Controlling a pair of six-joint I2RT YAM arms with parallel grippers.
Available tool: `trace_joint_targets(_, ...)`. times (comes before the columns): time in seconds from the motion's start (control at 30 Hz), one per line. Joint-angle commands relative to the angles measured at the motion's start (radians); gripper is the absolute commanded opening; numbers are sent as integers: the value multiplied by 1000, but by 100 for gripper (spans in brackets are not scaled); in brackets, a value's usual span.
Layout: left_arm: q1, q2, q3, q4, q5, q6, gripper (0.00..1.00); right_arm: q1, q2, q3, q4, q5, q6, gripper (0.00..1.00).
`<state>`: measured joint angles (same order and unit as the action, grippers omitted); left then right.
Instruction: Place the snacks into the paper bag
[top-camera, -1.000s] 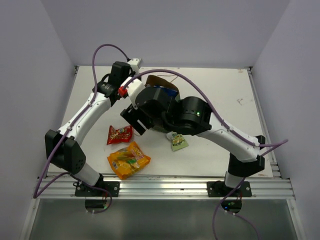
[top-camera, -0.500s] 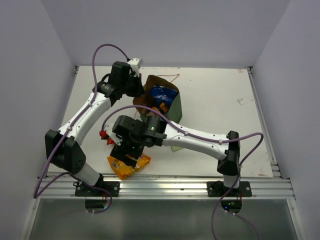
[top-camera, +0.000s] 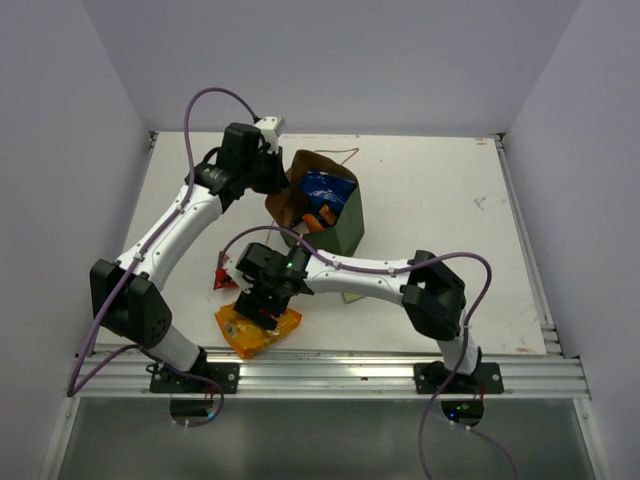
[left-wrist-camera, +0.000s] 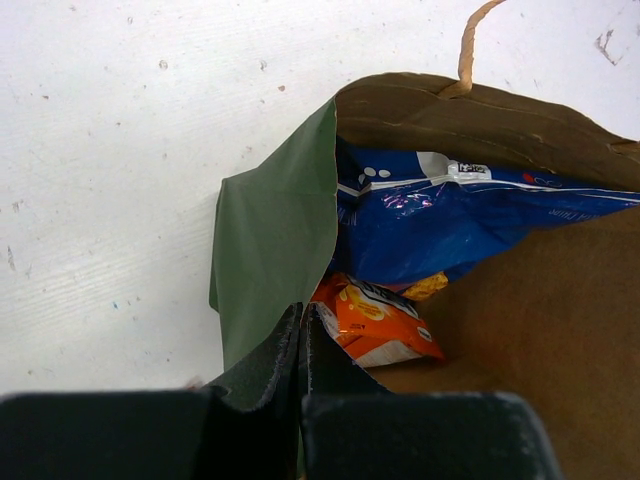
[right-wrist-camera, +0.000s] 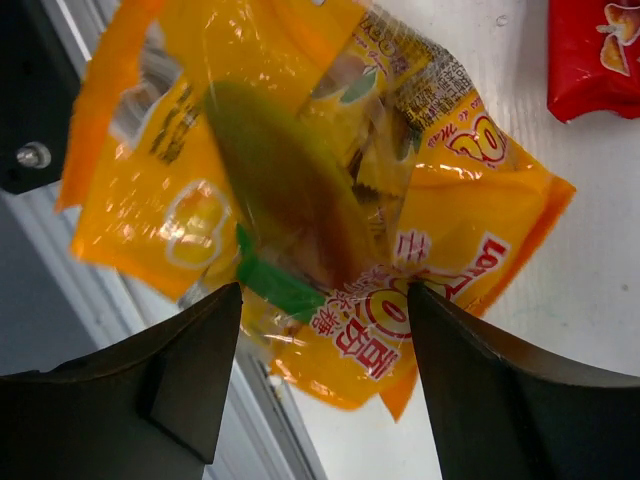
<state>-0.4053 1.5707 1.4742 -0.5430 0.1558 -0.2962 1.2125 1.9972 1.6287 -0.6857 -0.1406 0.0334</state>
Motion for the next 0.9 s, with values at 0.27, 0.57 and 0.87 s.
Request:
trace_joint_targets(0.27,-1,-24,-5,-5,-13,6,0,-4,75,-49,111,50,-27,19)
trace_joint_targets(0.57,0,-6,5,3,-2,3,0,-5,-44,-43,36,84,-26,0)
trace_joint_targets(0.87,0,14,14,11,5,3,0,-5,-160,452,-378,162,-55,0)
